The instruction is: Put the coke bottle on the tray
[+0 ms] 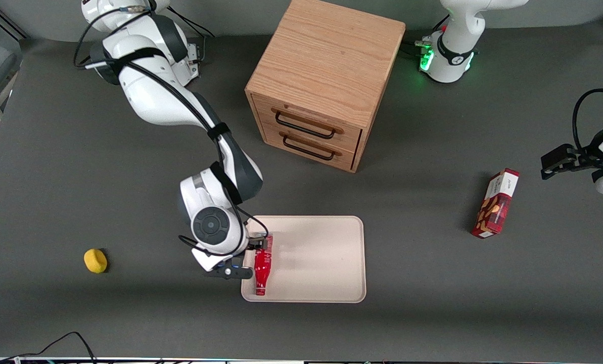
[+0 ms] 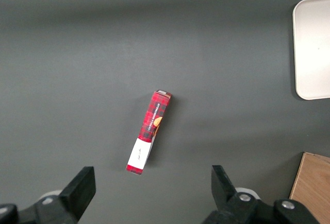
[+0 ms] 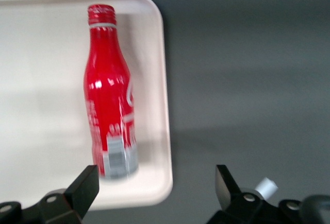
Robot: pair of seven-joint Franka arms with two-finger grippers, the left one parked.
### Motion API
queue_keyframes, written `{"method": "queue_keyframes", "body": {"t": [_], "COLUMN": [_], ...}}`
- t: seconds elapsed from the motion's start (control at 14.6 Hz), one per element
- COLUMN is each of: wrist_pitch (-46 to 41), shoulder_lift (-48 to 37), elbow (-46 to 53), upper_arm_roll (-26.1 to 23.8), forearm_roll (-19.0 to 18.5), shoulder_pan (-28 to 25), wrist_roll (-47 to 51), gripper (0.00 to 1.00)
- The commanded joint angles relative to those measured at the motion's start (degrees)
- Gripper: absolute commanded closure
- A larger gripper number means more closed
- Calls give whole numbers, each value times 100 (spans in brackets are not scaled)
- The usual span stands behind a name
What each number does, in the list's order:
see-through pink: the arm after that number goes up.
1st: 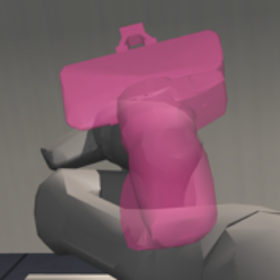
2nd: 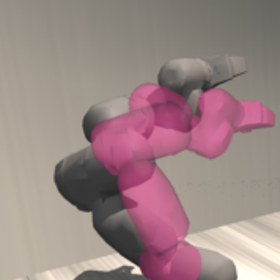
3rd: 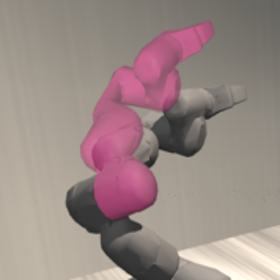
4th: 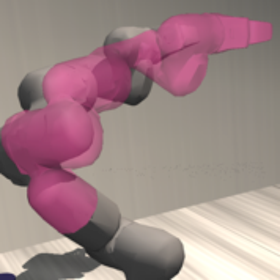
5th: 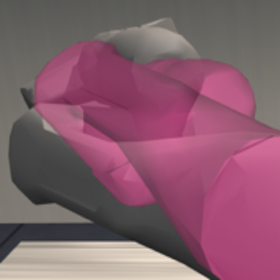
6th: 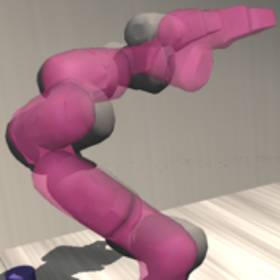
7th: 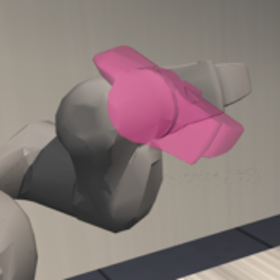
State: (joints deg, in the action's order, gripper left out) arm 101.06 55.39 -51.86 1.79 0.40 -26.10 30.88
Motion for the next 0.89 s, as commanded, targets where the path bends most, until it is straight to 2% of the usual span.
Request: {"method": "queue_keyframes", "body": {"t": [0.0,0.41,0.69,0.82], "wrist_pitch": [-393,-297,-385,-394], "shoulder_lift": [-1140,-4523,-6151,-6443], "elbow": [-1058,-4652,-5798,-5896], "upper_arm_roll": [-82,-82,-3,346], "forearm_roll": [241,224,224,224], "shoulder_pan": [253,904,1142,1055], "wrist_roll": [-82,-1347,-2016,-2181], "gripper": [0,0,0,0]}}
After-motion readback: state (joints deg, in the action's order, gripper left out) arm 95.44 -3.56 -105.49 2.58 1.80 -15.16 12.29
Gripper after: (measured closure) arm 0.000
